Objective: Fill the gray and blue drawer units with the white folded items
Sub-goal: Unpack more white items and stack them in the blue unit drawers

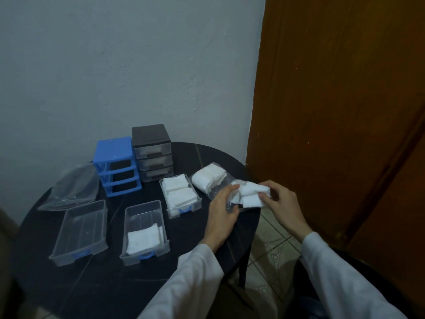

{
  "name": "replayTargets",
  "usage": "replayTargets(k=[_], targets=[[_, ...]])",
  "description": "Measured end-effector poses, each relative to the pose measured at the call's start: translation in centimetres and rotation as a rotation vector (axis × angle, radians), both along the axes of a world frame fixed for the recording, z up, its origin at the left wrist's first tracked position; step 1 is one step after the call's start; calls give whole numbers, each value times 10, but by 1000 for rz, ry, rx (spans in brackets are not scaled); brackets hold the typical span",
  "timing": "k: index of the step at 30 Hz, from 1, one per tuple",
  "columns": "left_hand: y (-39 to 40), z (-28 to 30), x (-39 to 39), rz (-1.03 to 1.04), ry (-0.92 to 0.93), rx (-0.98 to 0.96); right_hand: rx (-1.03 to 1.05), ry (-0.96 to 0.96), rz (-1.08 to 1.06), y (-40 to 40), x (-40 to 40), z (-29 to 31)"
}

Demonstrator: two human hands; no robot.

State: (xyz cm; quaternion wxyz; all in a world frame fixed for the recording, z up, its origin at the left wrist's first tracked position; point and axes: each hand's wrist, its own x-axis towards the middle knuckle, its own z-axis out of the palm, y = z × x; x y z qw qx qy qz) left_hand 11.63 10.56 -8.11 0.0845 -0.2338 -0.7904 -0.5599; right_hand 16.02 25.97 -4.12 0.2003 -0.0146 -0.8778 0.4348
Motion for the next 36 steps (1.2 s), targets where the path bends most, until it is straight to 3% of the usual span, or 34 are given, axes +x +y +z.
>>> replayTargets(k=[14, 21, 26, 32, 36], targets=[[-22, 29, 30, 46, 65, 104, -108, 54, 94, -17, 10, 44], [-113, 47, 21, 307, 139, 15, -54, -25, 192, -69, -9, 45], [-176, 31, 8, 494, 3, -80, 2, -12, 303, -111, -19, 40], [-183, 16, 19, 441, -188, -72, 71, -26, 366, -152, -30, 38], [-180, 10, 21, 444, -244, 39, 123, 31, 383, -172, -41, 38]])
